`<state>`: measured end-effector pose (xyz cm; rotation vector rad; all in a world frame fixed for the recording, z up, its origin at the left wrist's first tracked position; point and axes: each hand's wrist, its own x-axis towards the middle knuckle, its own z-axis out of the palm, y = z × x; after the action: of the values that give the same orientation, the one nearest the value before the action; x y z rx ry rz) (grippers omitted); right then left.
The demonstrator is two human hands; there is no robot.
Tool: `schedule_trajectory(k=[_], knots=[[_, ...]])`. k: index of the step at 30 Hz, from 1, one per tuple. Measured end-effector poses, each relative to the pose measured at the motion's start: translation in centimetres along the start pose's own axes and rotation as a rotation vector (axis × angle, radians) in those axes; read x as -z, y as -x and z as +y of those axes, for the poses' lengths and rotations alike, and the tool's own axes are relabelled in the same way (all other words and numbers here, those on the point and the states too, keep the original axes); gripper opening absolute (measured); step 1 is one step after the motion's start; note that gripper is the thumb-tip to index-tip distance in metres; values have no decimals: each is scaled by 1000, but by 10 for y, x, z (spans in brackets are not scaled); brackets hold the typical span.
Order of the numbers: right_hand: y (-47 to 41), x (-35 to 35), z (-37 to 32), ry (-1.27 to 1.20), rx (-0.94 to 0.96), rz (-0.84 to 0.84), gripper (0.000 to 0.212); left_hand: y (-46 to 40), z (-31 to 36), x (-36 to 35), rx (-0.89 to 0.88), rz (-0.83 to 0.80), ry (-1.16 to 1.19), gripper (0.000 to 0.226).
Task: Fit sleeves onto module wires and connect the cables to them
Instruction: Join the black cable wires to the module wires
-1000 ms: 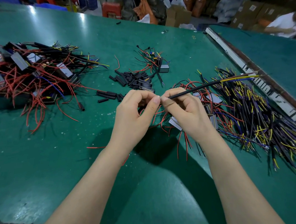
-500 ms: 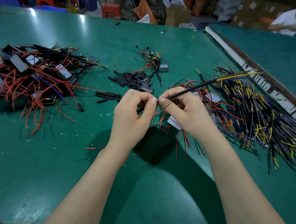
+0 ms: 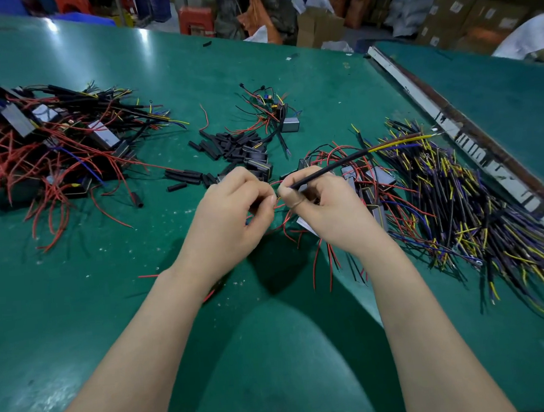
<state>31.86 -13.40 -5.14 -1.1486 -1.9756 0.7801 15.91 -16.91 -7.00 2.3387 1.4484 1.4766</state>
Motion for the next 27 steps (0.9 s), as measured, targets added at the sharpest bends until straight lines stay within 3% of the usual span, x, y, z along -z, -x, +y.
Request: schedule_trajectory(k=[6, 13, 18, 27], knots=[[0, -2, 2, 19, 35, 17, 24, -3, 3, 1, -11, -96, -146, 15], [-1, -10, -1, 36, 53, 98, 5, 0, 7, -7, 110, 1, -251, 9], [-1, -12, -2, -22, 17, 112, 5, 0, 3, -15, 317, 97, -85, 10], [0, -11, -6, -40, 62, 77, 7, 1, -2, -16, 363, 183, 154, 14]])
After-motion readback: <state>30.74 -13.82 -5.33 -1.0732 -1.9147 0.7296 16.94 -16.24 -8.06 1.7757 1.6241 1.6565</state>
